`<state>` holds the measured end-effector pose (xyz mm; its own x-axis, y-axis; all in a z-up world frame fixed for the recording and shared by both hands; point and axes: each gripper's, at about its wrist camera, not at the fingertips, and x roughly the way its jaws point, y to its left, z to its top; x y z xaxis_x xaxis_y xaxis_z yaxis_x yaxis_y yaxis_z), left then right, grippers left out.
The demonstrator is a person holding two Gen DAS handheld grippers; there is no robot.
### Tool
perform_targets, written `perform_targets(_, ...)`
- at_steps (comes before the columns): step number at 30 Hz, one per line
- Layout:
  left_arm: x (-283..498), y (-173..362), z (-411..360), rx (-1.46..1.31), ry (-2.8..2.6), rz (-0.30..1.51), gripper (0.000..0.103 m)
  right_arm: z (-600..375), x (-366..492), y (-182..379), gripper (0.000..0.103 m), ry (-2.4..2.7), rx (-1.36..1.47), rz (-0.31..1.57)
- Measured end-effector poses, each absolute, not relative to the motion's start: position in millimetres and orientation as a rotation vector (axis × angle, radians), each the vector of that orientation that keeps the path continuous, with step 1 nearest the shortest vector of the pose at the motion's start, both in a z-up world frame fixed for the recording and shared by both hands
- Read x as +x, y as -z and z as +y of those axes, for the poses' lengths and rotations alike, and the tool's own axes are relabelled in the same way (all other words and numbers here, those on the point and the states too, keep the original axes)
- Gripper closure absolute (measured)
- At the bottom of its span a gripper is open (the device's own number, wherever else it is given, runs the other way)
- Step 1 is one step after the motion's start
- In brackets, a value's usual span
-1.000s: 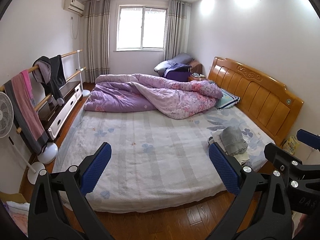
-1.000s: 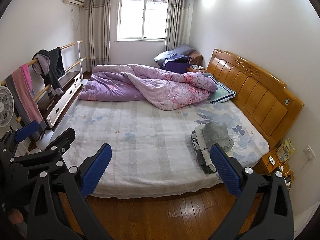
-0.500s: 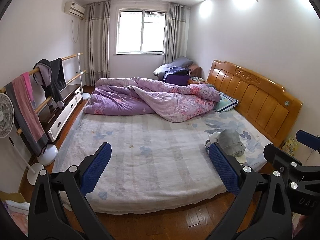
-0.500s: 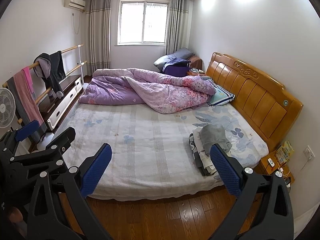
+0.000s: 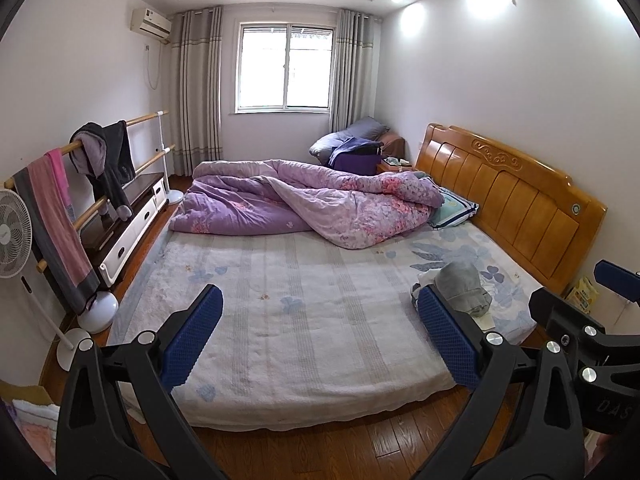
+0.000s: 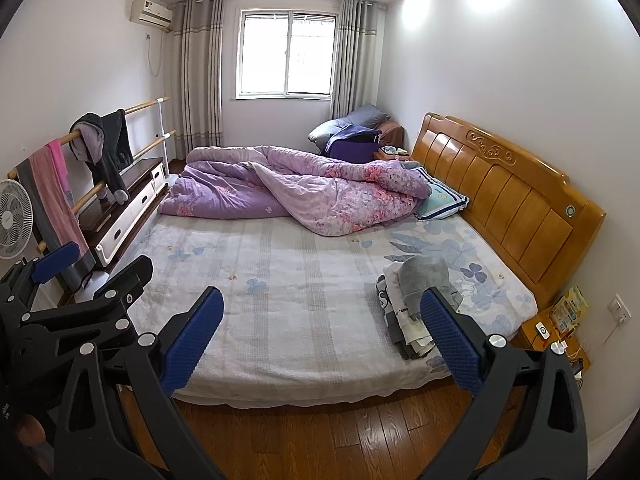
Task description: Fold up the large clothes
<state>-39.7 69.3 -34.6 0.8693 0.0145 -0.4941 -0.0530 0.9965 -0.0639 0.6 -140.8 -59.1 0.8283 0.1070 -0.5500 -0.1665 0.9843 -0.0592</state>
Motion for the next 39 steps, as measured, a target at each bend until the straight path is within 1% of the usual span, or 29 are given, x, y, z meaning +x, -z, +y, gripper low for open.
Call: perform_targets(39,-49.0,25.0,82.1,-0.074,-0.061,0.506,0.005,-142.3,6.8,57.2,0.008,-0.167,-0.096,0.594)
